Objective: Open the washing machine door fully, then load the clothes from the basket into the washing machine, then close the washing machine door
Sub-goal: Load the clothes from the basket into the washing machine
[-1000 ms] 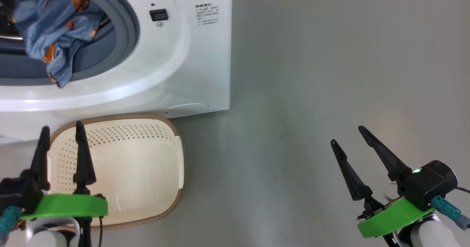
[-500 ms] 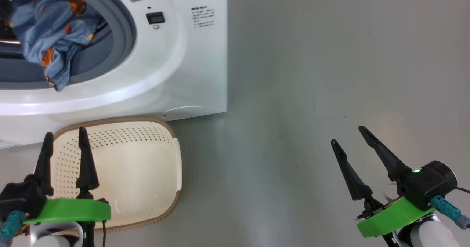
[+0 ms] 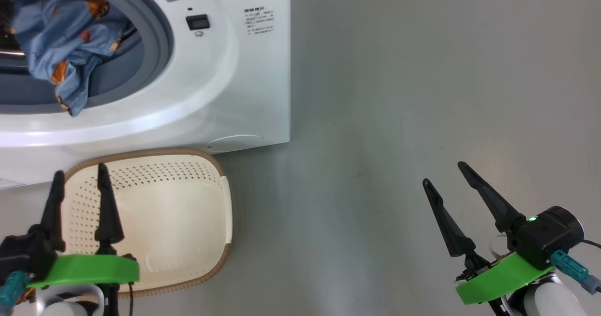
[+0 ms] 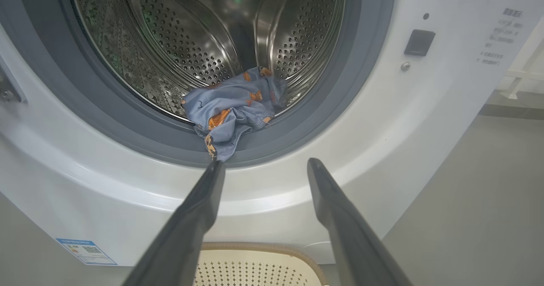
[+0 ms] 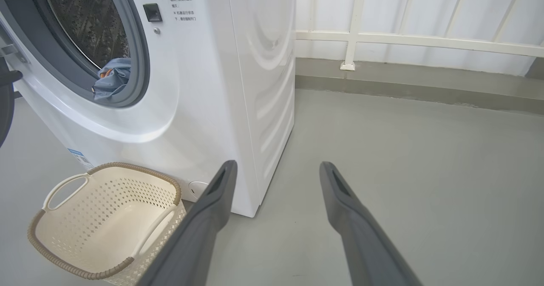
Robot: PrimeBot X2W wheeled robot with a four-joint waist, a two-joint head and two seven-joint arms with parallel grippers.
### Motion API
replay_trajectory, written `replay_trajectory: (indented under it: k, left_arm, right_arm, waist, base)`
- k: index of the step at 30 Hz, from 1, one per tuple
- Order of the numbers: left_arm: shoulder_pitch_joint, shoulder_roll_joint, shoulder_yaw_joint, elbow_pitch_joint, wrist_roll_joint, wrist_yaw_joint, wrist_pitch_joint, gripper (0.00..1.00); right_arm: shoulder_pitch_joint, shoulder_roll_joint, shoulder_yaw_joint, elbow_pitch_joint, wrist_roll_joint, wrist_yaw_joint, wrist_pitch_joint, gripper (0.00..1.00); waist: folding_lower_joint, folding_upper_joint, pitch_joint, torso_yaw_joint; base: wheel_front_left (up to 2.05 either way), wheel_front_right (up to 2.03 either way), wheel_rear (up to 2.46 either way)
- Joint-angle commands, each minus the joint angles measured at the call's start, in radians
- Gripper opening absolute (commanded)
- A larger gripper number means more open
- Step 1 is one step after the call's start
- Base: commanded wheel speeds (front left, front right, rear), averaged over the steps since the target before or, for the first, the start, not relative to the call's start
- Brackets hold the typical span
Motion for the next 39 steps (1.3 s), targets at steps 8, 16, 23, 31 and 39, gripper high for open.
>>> replay_trajectory:
  k: [8, 16, 23, 31, 39]
  left_arm:
    - [-0.055, 0.030, 0.064, -0.014, -0.010, -0.007, -0.006, 1.00]
    - [-0.189, 0.076, 0.085, 0.055, -0.055, -0.020, 0.055, 1.00]
    - [-0.341, 0.144, 0.115, 0.189, -0.077, 0.002, 0.147, 1.00]
    - [-0.514, 0.224, 0.110, 0.359, -0.064, 0.024, 0.241, 1.00]
    - [-0.639, 0.277, 0.110, 0.517, -0.052, 0.066, 0.303, 1.00]
  right_arm:
    - [0.014, -0.015, 0.029, -0.024, -0.007, 0.002, -0.009, 1.00]
    - [0.001, -0.019, 0.041, -0.019, -0.003, 0.002, -0.013, 1.00]
    - [-0.020, -0.019, 0.055, -0.010, 0.005, 0.002, -0.017, 1.00]
    - [-0.041, -0.015, 0.066, 0.004, 0.015, 0.002, -0.021, 1.00]
    - [-0.063, -0.001, 0.074, 0.011, 0.024, 0.002, -0.022, 1.00]
  waist:
    - [0.0000, 0.0000, 0.026, -0.017]
    - [0.0000, 0.0000, 0.062, -0.040]
    - [0.0000, 0.0000, 0.094, -0.070]
    - [0.0000, 0.0000, 0.133, -0.104]
    - [0.0000, 0.0000, 0.162, -0.129]
  base:
    - [0.00, 0.00, 0.00]
    - [0.00, 0.00, 0.00]
    - [0.00, 0.00, 0.00]
    - [0.00, 0.00, 0.00]
    - [0.00, 0.00, 0.00]
